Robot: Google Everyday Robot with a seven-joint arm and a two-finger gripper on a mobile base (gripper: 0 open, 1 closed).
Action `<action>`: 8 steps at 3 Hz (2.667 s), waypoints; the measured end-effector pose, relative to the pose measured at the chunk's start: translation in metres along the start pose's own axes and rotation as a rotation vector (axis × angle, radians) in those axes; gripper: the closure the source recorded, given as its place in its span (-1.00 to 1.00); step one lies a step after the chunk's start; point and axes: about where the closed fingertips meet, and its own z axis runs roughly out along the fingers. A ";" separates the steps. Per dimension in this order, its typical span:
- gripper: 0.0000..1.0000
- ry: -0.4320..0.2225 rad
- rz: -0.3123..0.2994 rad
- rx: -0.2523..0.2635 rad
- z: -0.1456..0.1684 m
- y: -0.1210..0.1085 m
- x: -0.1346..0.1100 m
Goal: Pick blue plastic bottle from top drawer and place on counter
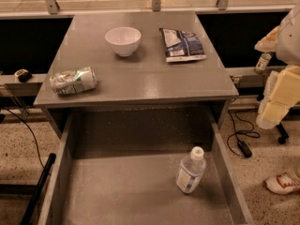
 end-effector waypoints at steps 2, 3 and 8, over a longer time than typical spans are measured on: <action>-1.00 -0.068 0.031 0.001 0.018 0.007 0.008; -1.00 -0.207 0.089 -0.044 0.077 0.037 0.040; -1.00 -0.817 0.155 -0.066 0.184 0.073 0.042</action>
Offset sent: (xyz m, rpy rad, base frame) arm -0.0177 -0.0269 -0.1266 0.4601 -0.0805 -0.0841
